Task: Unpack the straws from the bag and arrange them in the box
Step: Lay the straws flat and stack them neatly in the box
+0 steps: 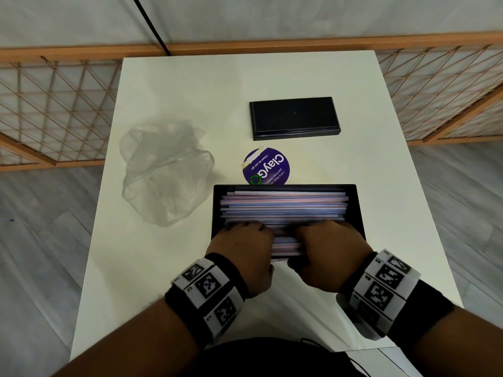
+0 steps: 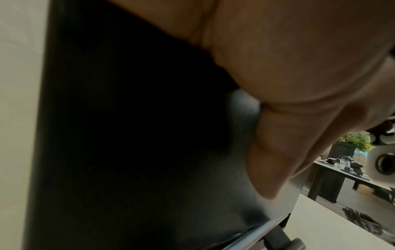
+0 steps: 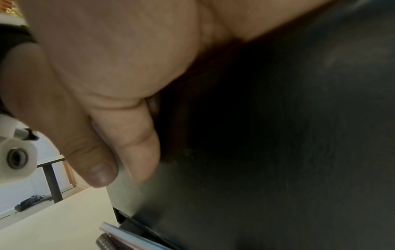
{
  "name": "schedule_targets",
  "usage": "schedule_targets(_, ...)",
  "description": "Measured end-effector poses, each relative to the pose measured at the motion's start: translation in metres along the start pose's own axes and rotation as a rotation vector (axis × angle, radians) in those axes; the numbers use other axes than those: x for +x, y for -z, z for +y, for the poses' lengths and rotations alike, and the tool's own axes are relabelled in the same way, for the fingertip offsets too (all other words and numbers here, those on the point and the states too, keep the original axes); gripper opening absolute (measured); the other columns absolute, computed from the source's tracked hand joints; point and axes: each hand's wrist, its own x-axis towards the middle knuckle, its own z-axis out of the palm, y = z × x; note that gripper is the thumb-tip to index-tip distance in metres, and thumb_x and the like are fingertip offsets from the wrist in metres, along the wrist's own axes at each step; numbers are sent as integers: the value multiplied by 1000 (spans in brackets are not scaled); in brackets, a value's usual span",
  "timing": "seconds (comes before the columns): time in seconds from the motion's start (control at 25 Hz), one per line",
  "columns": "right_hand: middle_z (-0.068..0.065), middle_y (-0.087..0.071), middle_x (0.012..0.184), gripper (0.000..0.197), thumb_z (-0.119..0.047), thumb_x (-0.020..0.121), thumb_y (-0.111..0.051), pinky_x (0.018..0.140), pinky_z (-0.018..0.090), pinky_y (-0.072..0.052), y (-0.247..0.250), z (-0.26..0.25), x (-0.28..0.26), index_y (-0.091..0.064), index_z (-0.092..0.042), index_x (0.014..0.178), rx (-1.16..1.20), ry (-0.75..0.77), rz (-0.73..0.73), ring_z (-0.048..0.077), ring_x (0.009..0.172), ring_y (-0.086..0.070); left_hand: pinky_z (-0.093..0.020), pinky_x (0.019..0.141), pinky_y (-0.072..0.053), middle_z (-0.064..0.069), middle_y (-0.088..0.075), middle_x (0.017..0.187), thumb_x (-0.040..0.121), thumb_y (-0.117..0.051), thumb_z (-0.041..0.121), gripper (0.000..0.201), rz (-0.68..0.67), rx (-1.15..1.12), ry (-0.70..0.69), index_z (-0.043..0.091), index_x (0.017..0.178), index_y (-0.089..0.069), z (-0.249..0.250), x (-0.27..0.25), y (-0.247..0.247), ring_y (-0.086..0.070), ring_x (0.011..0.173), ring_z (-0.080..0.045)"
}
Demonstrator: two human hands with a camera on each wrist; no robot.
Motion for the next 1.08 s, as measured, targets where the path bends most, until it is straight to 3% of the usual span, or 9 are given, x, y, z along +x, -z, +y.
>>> schedule_targets(0.16, -8, -66, 105, 45, -57, 73, -54, 89, 33, -51, 1, 1, -4, -64, -30, 108, 2, 8, 33, 22, 101, -64, -38, 100, -44, 2, -52, 127, 84, -60, 45, 46, 64, -7, -10, 24, 124, -51, 1, -6, 4, -53, 119, -24)
schedule_targets(0.24, -7, -66, 99, 46, -58, 67, -52, 83, 37, -52, 0, 5, -9, -66, -30, 100, 25, 16, 101, 25, 95, -65, -36, 98, -44, 2, -52, 125, 85, -59, 43, 42, 127, -31, -21, 24, 121, -50, 1, -10, 7, -52, 116, -22)
schedule_targets(0.48, -12, -65, 110, 45, -55, 73, -48, 91, 32, -49, -4, 9, -8, -64, -32, 109, 1, -9, 22, 19, 106, -62, -39, 103, -43, 1, -52, 128, 86, -59, 43, 44, 37, 5, -13, 24, 125, -53, 4, -6, -1, -50, 121, -24)
schedule_targets(0.72, -8, -59, 109, 46, -56, 71, -47, 92, 37, -47, -12, 8, -4, -65, -30, 103, -6, -11, 31, 24, 107, -58, -42, 104, -41, -2, -45, 133, 85, -59, 46, 48, 18, 48, 20, 22, 127, -52, 6, -6, 2, -45, 125, -26)
schedule_targets(0.8, -7, -61, 106, 45, -57, 69, -51, 89, 38, -49, -8, 10, -9, -65, -30, 102, 0, 5, 62, 25, 103, -60, -40, 99, -43, -1, -48, 129, 84, -59, 46, 48, 45, 19, 18, 22, 124, -51, 7, -11, 10, -48, 120, -25)
schedule_targets(0.96, -3, -60, 82, 29, -49, 64, -63, 66, 38, -52, 0, 16, -31, -60, -24, 79, 53, 88, 278, 28, 77, -60, -34, 72, -50, 1, -60, 101, 69, -73, 39, 41, 186, -119, -56, 22, 100, -53, 2, -27, 26, -62, 89, -25)
schedule_targets(1.0, -3, -59, 79, 24, -46, 66, -62, 63, 37, -52, -2, 17, -35, -58, -24, 75, 77, 107, 283, 28, 74, -60, -32, 72, -49, 2, -60, 101, 73, -72, 39, 34, 161, -142, -72, 25, 96, -51, 1, -29, 27, -62, 89, -24)
schedule_targets(1.08, -5, -60, 81, 18, -43, 73, -53, 65, 36, -53, -7, 16, -34, -60, -26, 77, 94, 114, 199, 27, 76, -62, -32, 83, -48, 4, -60, 112, 86, -61, 41, 23, 68, -120, -59, 28, 102, -53, 1, -28, 23, -59, 104, -22)
